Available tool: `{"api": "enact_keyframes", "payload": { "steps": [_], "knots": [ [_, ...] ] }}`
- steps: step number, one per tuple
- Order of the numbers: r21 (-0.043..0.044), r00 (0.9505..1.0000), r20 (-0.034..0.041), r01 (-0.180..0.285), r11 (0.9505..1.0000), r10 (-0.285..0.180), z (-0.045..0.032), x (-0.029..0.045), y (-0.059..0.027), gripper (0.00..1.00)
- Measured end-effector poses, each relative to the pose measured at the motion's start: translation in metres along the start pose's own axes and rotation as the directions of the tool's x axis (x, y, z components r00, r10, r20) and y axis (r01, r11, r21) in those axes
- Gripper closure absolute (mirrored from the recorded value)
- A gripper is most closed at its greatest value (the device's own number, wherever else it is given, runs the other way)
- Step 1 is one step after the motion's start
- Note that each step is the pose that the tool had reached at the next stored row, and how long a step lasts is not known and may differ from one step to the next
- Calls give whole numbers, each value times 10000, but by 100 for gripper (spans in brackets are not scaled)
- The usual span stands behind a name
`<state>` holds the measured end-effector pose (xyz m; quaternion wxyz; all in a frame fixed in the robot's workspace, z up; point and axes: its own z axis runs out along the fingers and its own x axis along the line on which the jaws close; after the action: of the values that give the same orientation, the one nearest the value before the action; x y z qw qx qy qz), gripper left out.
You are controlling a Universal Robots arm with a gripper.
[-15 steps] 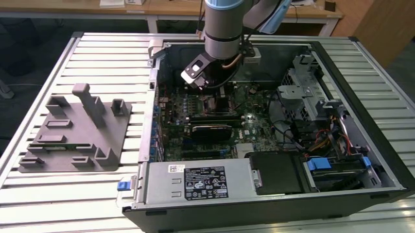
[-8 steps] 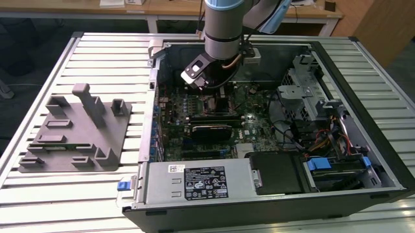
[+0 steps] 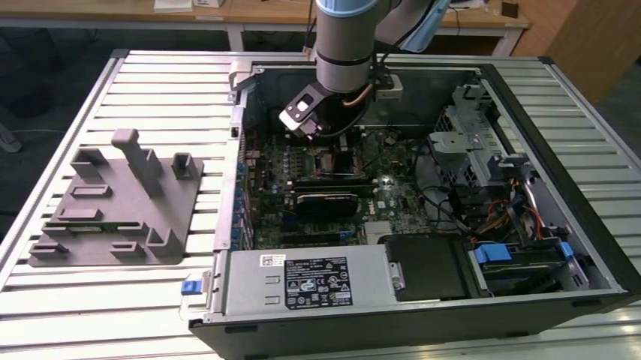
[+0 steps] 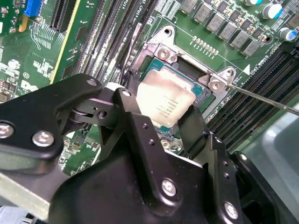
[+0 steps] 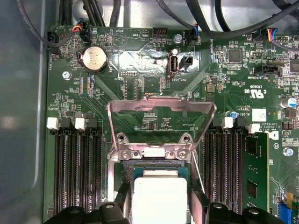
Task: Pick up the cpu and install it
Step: 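Place the cpu into insertion slot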
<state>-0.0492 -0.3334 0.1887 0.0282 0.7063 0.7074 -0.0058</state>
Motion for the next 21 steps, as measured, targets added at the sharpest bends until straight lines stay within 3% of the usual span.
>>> {"api": "enact_keyframes", "payload": {
  "steps": [1, 4, 9, 21],
  "knots": [
    [0, 10000, -1, -1, 10000, 1, 0, 0, 0, 39],
    [0, 10000, -4, 0, 10000, 0, 0, 0, 0, 39],
    [-19, 10000, -70, -4, 10000, 4, -20, 8, 6, 39],
    [-12, 10000, -53, -3, 10000, 3, -52, 4, 6, 39]
  ]
}}
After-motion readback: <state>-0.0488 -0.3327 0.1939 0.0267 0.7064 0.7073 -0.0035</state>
